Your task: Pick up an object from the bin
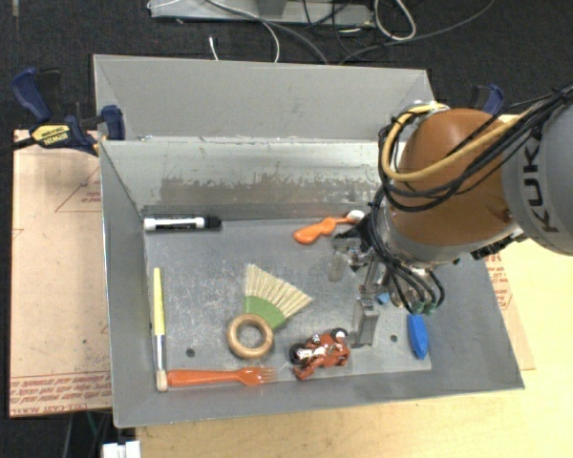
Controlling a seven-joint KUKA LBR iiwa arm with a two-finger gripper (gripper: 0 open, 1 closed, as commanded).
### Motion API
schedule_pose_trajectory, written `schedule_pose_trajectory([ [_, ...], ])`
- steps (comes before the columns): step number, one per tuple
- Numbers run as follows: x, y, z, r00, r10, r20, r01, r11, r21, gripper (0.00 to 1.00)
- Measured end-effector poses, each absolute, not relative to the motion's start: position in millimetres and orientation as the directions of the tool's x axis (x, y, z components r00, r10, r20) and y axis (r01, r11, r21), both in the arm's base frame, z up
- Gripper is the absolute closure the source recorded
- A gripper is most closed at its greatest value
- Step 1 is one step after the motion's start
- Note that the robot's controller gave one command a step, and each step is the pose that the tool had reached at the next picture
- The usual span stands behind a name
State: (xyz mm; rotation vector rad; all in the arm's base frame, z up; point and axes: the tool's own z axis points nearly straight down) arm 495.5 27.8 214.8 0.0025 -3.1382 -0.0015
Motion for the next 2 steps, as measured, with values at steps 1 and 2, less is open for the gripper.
schedule_pose_trajectory([
  [1, 496.5, 28, 216, -1.000, 0.000, 0.000, 0.000, 1.000, 0.001, 0.00],
  [2, 489.1, 27, 145, -0.986, -0.164, -0.003, -0.164, 0.986, 0.001, 0.00],
])
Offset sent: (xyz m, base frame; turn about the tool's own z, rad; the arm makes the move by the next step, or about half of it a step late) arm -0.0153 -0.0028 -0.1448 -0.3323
